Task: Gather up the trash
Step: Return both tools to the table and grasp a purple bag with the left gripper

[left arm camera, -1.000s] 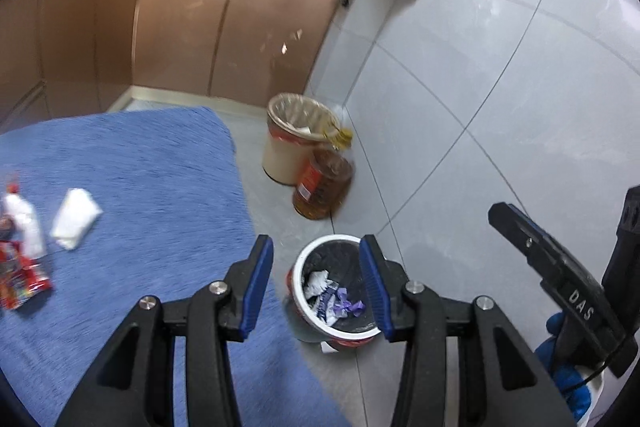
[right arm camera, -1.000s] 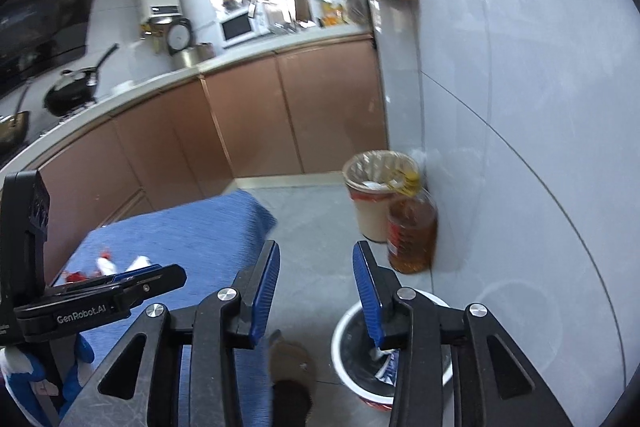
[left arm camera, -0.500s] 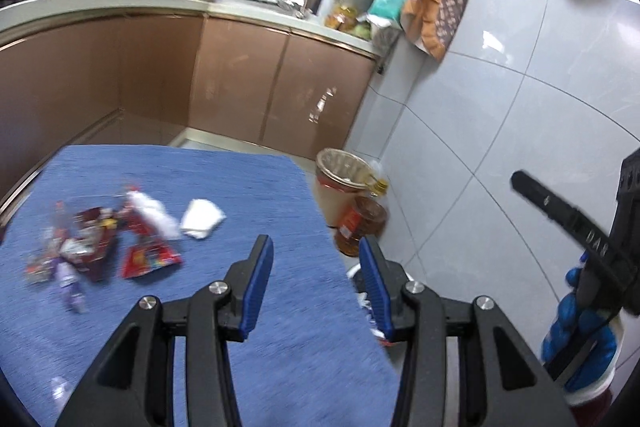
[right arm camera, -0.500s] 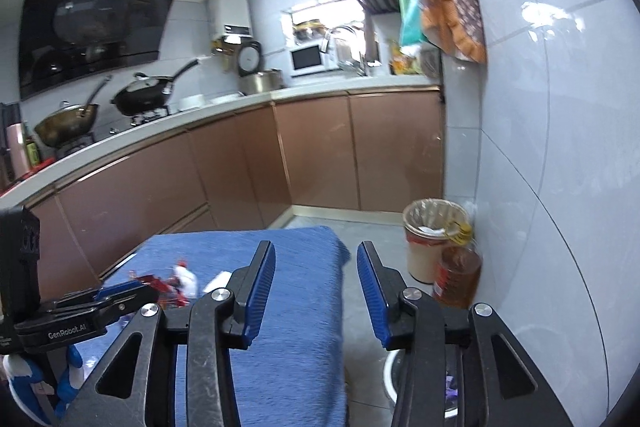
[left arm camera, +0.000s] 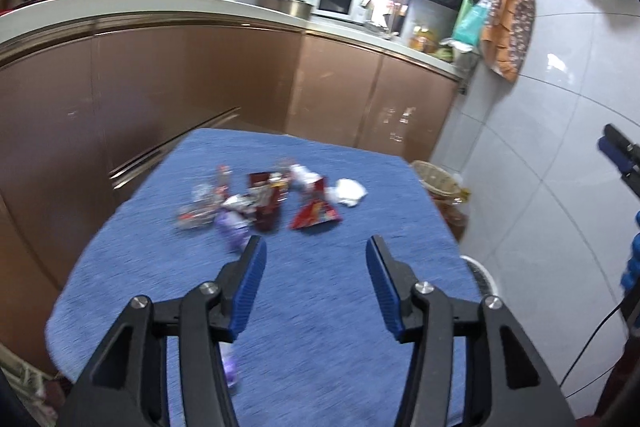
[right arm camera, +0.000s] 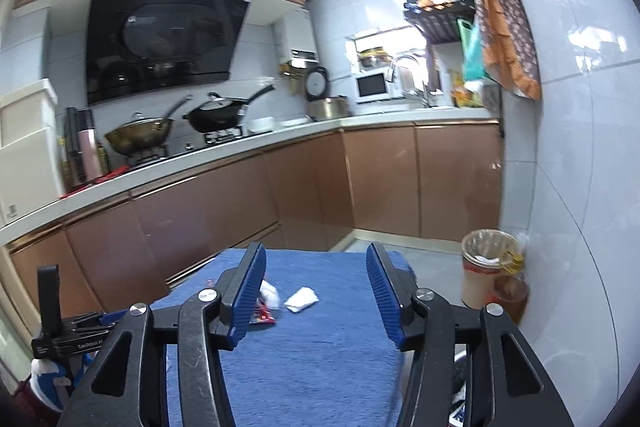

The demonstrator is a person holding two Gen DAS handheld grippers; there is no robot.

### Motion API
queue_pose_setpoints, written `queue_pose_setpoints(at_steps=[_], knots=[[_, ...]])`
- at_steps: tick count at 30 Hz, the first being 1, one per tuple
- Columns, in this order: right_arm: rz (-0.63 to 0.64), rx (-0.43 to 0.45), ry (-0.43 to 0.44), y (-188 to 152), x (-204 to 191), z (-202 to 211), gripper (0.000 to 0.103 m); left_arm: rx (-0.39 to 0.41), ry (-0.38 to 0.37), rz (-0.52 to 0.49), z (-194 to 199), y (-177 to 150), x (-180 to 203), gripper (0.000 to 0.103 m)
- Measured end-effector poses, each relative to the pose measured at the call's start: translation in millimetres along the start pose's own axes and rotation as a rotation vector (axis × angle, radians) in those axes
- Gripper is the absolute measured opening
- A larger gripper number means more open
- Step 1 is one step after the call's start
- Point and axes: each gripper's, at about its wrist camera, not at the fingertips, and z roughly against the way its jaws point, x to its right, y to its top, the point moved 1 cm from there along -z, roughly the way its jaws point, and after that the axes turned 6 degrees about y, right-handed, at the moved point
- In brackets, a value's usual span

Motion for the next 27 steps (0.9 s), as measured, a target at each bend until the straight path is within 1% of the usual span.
queue_pose_setpoints(at_steps=[4,7,9,15,19,24,27], knots=[[0.004,0.007,0.033,-1.6,-9.5,3.5,0.051,-0.015,0.034,0.02,7.4,-18.9,-21.8,0.051],[-0.005,-0.001,0.051,-4.9,-10.2,2.1,0.051,-0.04,0.063,0.029,7.4,-39.3,-33.1,0.051],[-0.012,-0.012,0.063,-9.4,-11.9,-0.2,0.051,-0.056,0.093,0.017,5.2,-54.4,-38.5,0.051],[-0.024,-0.058,0.092,-23.8,-20.4,-7.6,0.051,-0.122,0.103,-0.013,-8.7,-92.4,-44.4,0.051],[-0.018,-0.094,0.105,-31.1,-29.1,-16.9,0.051,-0.152,0.11,-0.024,-21.2,-106.9,-48.0,0.051],[-0.007,-0.145,0.12,-40.5,-38.9,-35.7,0.052,-0.19,0.119,0.002,-42.4,-115.1,-59.2,0.051],[0.001,-0.184,0.128,-48.0,-43.3,-51.7,0.052,-0.213,0.111,0.014,-53.9,-118.6,-63.9,0.051]])
